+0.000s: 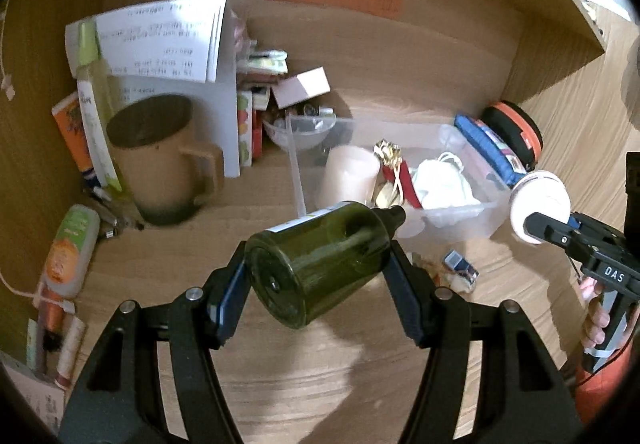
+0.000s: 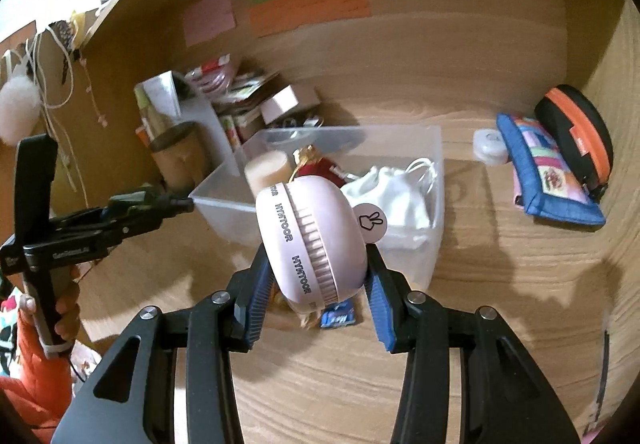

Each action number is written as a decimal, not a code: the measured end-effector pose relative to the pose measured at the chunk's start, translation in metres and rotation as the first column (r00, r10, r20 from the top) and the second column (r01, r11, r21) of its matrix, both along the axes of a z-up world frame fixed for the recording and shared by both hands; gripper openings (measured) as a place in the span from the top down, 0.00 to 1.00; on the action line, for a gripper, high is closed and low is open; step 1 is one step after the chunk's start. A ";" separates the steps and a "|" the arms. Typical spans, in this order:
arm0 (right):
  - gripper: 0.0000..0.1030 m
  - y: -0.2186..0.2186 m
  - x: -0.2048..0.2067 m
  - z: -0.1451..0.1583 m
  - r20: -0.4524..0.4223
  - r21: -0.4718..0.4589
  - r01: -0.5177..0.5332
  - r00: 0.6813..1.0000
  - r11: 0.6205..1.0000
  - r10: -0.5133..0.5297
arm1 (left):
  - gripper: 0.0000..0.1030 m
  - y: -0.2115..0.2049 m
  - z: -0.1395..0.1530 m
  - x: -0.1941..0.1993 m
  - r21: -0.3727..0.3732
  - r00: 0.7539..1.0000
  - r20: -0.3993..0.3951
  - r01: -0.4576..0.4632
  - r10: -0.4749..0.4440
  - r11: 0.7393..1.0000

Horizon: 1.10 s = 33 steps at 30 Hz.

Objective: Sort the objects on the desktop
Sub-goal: 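Lift the green bottle and pink fan toward the clear box with both tools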

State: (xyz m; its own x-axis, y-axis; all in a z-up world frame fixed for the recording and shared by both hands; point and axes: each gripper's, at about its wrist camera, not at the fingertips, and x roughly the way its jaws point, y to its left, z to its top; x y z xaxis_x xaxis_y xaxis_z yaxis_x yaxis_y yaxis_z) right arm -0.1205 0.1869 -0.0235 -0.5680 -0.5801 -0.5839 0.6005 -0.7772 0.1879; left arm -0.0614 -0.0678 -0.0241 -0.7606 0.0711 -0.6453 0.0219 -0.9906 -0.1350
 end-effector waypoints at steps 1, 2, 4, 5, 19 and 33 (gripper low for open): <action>0.61 0.001 -0.001 0.001 -0.004 -0.002 0.004 1.000 1.000 -0.004 | 0.38 0.000 0.002 -0.002 0.000 1.000 -0.003 0.002 -0.002 1.000; 0.61 0.002 -0.003 0.004 -0.007 -0.005 0.008 1.000 1.000 -0.008 | 0.38 0.000 0.004 -0.004 0.000 1.000 -0.007 0.006 -0.006 1.000; 0.61 0.003 -0.008 0.008 -0.016 -0.012 0.014 1.000 1.000 -0.014 | 0.38 0.002 0.007 -0.008 -0.001 1.000 -0.010 0.012 -0.012 1.000; 0.61 0.004 -0.010 0.010 -0.020 -0.015 0.018 1.000 1.000 -0.019 | 0.38 0.003 0.008 -0.012 -0.004 1.000 -0.012 0.018 -0.018 1.000; 0.61 -0.004 -0.047 0.019 -0.046 0.013 0.034 0.998 0.999 -0.034 | 0.38 0.031 0.011 -0.067 -0.023 0.991 0.012 0.137 -0.136 0.990; 0.61 -0.027 -0.073 -0.014 0.018 0.075 -0.002 1.000 0.997 0.000 | 0.38 0.051 -0.019 -0.105 -0.042 0.974 0.099 0.210 -0.205 0.977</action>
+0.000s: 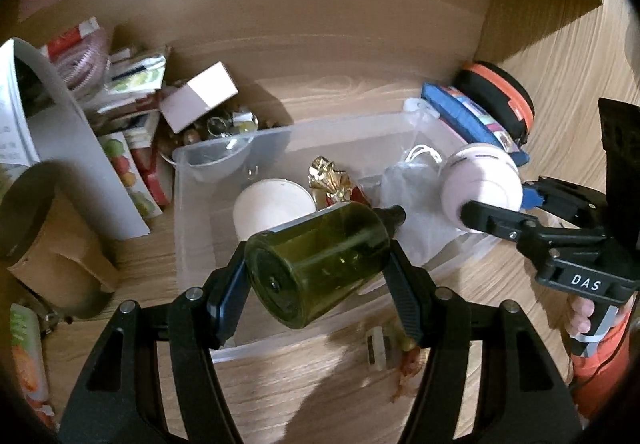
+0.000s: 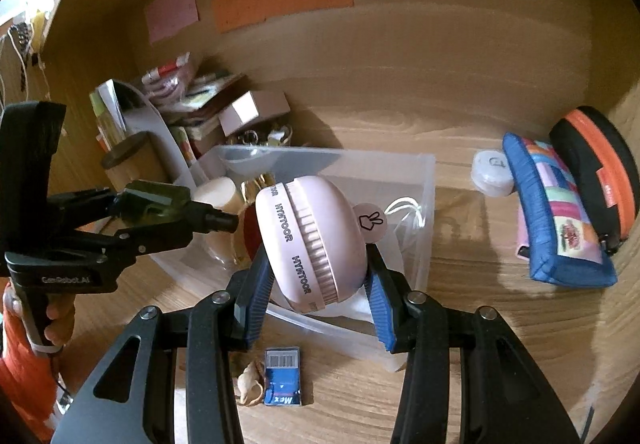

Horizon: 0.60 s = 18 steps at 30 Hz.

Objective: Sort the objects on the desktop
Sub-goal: 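Lift the green bottle and pink fan toward the clear box with both tools, then open the left tool to drop the bottle while the right drops the fan into the box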

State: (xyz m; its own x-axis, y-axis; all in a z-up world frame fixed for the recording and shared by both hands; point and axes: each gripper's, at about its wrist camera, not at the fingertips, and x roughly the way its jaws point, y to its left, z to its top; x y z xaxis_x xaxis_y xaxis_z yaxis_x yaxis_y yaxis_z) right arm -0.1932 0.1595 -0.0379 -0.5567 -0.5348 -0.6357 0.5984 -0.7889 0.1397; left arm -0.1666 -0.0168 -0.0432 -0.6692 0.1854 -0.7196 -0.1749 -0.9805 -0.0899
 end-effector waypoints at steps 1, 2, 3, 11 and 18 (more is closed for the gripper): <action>0.61 -0.001 -0.001 -0.002 0.004 0.005 -0.004 1.000 1.000 0.004 | 0.38 0.000 -0.002 -0.001 0.001 1.000 0.004 0.003 -0.003 1.000; 0.61 -0.003 -0.002 -0.004 0.006 0.011 -0.006 1.000 1.000 0.006 | 0.38 0.000 -0.003 -0.001 0.002 1.000 0.008 0.005 -0.005 1.000; 0.61 -0.004 -0.002 -0.006 0.003 0.021 -0.005 1.000 1.000 0.005 | 0.38 0.000 -0.006 -0.002 0.003 1.000 0.013 0.007 -0.007 1.000; 0.61 -0.008 -0.003 -0.012 -0.026 0.058 -0.008 1.000 0.998 0.009 | 0.38 -0.004 -0.012 -0.006 0.032 1.000 0.030 0.002 -0.003 1.000; 0.60 -0.010 -0.003 -0.013 -0.038 0.067 0.000 0.999 0.998 0.003 | 0.33 -0.006 -0.013 -0.007 0.036 1.000 0.029 -0.007 0.006 0.999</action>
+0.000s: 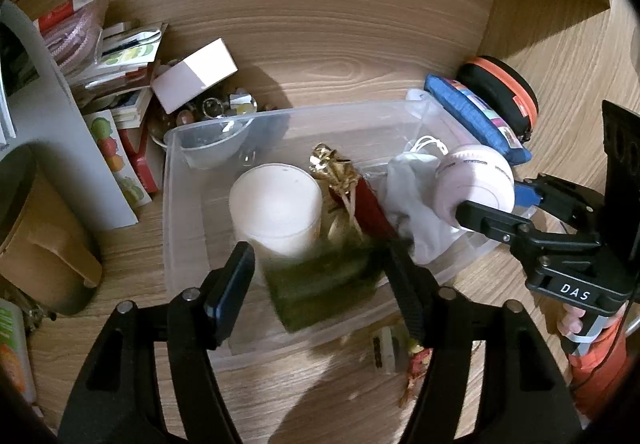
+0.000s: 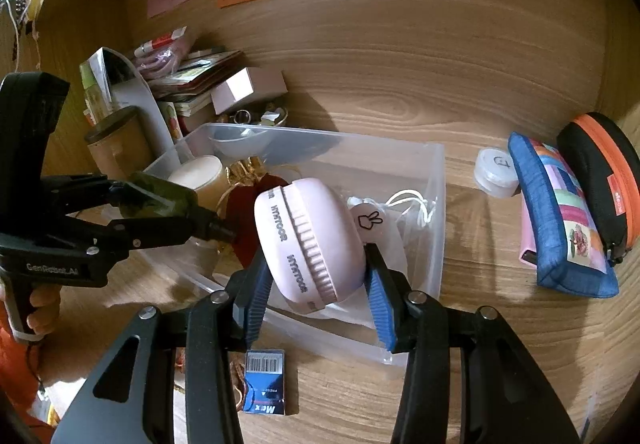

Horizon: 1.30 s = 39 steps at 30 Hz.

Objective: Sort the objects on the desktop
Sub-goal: 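Open the left tool to drop the bottle while the right drops the fan into the box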

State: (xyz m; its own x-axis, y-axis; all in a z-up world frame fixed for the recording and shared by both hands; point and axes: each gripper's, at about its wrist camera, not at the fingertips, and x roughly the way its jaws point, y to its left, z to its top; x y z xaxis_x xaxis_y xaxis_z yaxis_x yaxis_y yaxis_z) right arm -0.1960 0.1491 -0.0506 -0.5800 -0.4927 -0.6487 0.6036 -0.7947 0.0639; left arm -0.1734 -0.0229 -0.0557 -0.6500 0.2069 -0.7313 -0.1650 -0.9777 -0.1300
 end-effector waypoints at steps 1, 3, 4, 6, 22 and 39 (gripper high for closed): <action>0.60 0.000 0.000 0.000 -0.002 0.001 0.001 1.000 1.000 -0.001 | 0.32 -0.001 0.000 0.000 0.001 1.000 0.001 -0.004 0.004 1.000; 0.57 0.000 0.000 0.000 -0.015 0.011 0.008 1.000 1.000 -0.008 | 0.31 -0.002 0.000 0.000 0.006 1.000 0.003 -0.007 0.007 1.000; 0.56 -0.001 0.001 0.001 -0.029 0.021 0.015 0.999 1.000 -0.014 | 0.31 -0.003 0.000 0.000 0.008 1.000 0.004 -0.006 0.006 1.000; 0.49 -0.001 0.002 0.001 -0.048 0.034 0.032 0.998 0.999 -0.030 | 0.31 -0.002 0.000 0.000 0.006 1.000 0.004 -0.009 0.009 1.000; 0.26 -0.005 0.017 0.010 -0.102 0.046 0.016 0.995 0.999 -0.011 | 0.29 0.005 0.009 0.010 -0.055 0.999 -0.012 -0.045 0.045 0.997; 0.22 0.017 0.046 0.037 -0.109 -0.005 0.062 0.992 0.998 -0.062 | 0.09 -0.003 0.037 0.063 -0.106 0.986 -0.106 -0.142 0.131 0.984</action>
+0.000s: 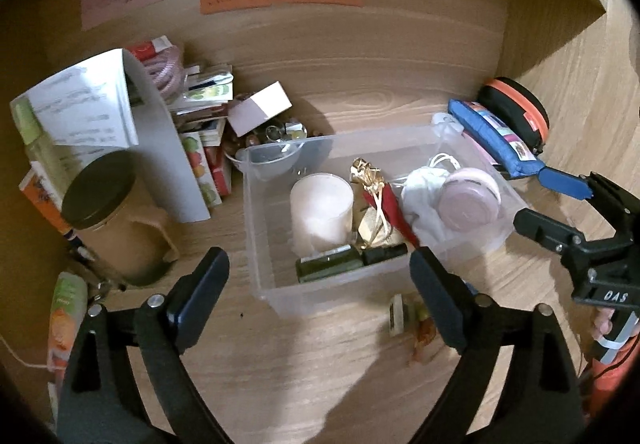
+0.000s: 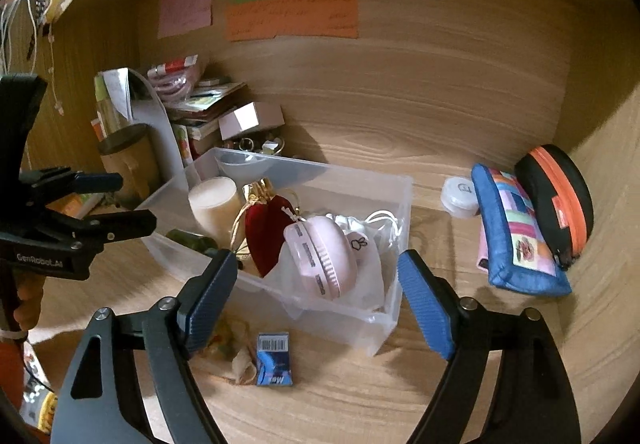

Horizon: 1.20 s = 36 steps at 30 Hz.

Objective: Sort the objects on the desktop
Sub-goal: 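Move both tools back toward the loose items beside the box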

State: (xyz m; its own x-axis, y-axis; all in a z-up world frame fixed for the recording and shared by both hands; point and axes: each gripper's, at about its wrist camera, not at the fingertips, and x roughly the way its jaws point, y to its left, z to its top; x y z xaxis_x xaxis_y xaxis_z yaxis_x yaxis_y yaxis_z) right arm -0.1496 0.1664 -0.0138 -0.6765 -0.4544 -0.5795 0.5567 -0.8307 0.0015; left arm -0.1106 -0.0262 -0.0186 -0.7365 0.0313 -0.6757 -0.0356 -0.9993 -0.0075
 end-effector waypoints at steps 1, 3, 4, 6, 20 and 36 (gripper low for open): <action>0.22 0.002 0.002 0.001 0.004 -0.006 0.002 1.000 1.000 -0.002 | 0.09 -0.001 0.001 0.003 0.000 1.000 -0.001 -0.001 0.001 1.000; 0.22 0.007 0.007 0.001 0.008 -0.012 0.006 1.000 1.000 -0.006 | 0.08 -0.001 0.001 0.011 0.002 1.000 -0.004 -0.001 0.001 1.000; 0.22 0.009 0.009 0.001 0.009 -0.012 0.009 1.000 1.000 -0.009 | 0.08 0.000 0.001 0.014 0.001 1.000 -0.005 -0.001 0.001 1.000; 0.22 0.013 0.013 0.000 0.009 -0.010 0.014 1.000 1.000 -0.014 | 0.08 0.000 -0.001 0.019 0.001 1.000 -0.002 0.002 -0.002 1.000; 0.22 0.020 0.026 -0.037 0.097 0.040 -0.015 0.995 0.999 0.012 | 0.14 0.027 -0.054 0.013 -0.003 0.991 0.114 0.070 -0.069 0.998; 0.62 0.008 0.024 -0.068 0.179 0.082 -0.137 0.976 0.987 0.120 | 0.57 0.047 -0.078 -0.008 0.037 0.963 0.209 0.163 -0.167 0.986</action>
